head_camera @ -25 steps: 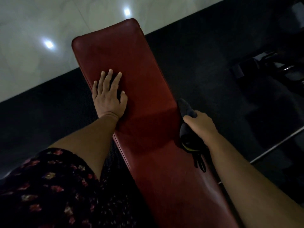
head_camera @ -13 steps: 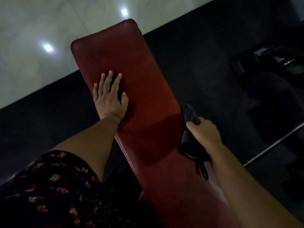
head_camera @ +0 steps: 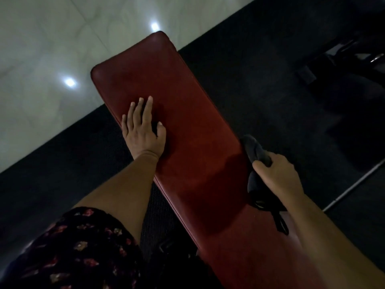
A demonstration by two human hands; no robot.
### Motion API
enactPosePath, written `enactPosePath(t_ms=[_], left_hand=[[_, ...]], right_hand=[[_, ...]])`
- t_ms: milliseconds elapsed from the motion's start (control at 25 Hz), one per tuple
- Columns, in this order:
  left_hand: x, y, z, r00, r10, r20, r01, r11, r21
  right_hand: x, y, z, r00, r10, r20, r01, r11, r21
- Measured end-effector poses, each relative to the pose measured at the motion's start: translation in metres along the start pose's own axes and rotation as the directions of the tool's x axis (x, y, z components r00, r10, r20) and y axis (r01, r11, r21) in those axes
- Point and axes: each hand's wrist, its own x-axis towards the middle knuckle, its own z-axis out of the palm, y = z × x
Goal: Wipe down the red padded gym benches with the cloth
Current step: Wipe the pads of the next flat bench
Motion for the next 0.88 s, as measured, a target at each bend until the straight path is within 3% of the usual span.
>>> enactPosePath(t_ms=[80,160,240,360,440,560,640,760,880], left_hand=[[0.001,-0.001,0.000,1.000,0.009,0.009,-0.010,1.000,0.003],[0.000,-0.001,0.000,1.000,0.010,0.010,-0.011,1.000,0.009],[0.000,-0.001,0.001,1.000,0.011,-0.005,-0.011,1.000,0.018],[0.000,-0.002,0.001,1.000,0.007,-0.006,-0.007,1.000,0.024],[0.000,0.000,0.001,1.000,0.010,0.001,-0.010,1.000,0.027],[0.001,0.001,-0.001,1.000,0.016,0.017,-0.017,0.999,0.033],[0.001,-0.001,-0.003,0.998,0.021,0.057,-0.024,0.998,0.052],[0.006,-0.002,-0.010,0.985,0.049,0.164,-0.060,0.997,0.057],[0.001,0.009,-0.024,0.984,0.014,0.179,-0.028,0.997,0.071]], right_hand=[[-0.026,0.015,0.005,0.991,-0.116,-0.069,0.119,0.992,0.044],[-0.050,0.041,0.005,0.985,-0.146,-0.089,0.149,0.988,0.028],[-0.049,0.059,0.003,0.988,-0.122,-0.094,0.126,0.991,0.037],[-0.025,0.053,-0.001,0.997,0.045,-0.056,-0.039,0.994,0.097],[-0.017,0.046,-0.001,1.000,-0.006,-0.023,0.007,0.999,0.045],[-0.032,0.059,-0.008,0.985,-0.171,-0.006,0.170,0.977,0.126],[-0.040,0.081,-0.017,0.988,-0.141,0.057,0.130,0.979,0.160],[-0.035,0.093,-0.020,0.995,0.026,0.099,-0.040,0.989,0.141],[-0.032,0.085,-0.010,0.997,-0.082,0.007,0.081,0.996,0.030]])
